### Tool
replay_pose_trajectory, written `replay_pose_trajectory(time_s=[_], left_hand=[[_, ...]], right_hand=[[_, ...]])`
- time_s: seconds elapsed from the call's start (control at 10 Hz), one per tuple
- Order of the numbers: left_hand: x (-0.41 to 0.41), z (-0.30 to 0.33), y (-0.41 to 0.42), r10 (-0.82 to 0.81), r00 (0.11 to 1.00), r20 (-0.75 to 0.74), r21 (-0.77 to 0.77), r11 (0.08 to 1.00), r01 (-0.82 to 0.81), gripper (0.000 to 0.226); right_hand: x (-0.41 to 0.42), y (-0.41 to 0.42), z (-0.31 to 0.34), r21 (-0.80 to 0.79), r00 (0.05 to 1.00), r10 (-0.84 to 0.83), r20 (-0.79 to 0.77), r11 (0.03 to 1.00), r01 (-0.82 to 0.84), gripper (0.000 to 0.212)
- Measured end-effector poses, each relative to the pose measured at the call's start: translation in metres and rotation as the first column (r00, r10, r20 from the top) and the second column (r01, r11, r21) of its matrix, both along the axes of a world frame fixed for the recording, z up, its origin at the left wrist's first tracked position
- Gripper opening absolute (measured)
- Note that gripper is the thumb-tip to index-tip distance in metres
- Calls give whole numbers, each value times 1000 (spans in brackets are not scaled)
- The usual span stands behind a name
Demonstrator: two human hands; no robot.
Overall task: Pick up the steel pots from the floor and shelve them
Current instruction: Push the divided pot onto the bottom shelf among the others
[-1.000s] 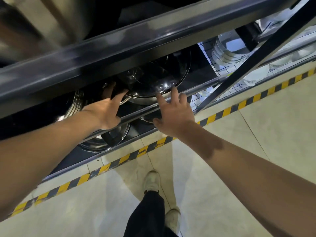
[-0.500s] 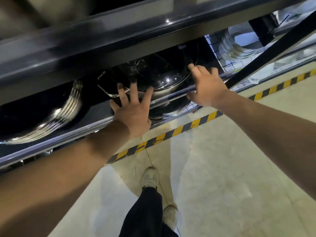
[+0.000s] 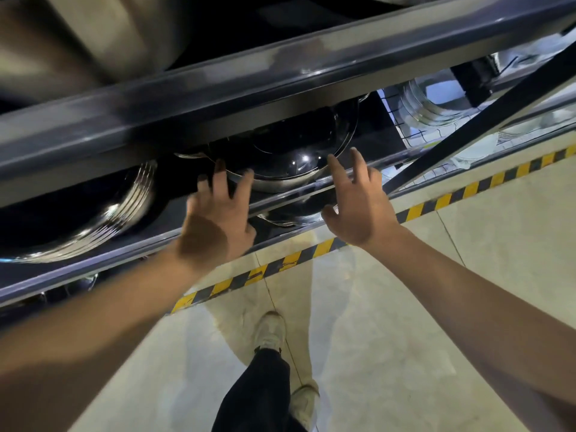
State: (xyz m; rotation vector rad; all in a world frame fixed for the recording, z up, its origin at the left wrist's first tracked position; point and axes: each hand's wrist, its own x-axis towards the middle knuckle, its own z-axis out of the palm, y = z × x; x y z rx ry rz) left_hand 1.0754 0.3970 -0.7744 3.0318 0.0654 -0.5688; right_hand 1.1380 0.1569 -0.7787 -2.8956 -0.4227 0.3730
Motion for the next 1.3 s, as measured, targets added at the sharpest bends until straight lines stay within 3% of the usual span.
replay_pose_trajectory(time_s=[0.2,0.4,0.6,0.9,1.2,1.3], left_hand=[[-14,-11,-58,192,981,11,-141,972,-188,99],[-9,-15,-76,207,977,56,-124,972,-199,98],[-5,-16,-72,201,980,10,-93,976,-199,100],[11,-18,-55,215,976,22,-78,974,-213,93],[14,0,-54,234,968,-92,-150,958,-246,95],[1,14,-48,232,971,-57,-149,960,-238,90]], right_hand=[[1,-16,-7,-101,995,80,-56,991,-86,98],[17,-22,0,-151,995,82,-49,985,-88,98],[25,-18,12,-113,990,130,-60,984,-137,86],[26,5,13,-126,984,56,-170,989,-78,100],[24,10,22,-128,984,-2,-176,992,-21,87],[8,4,27,-109,987,30,-159,993,-48,83]])
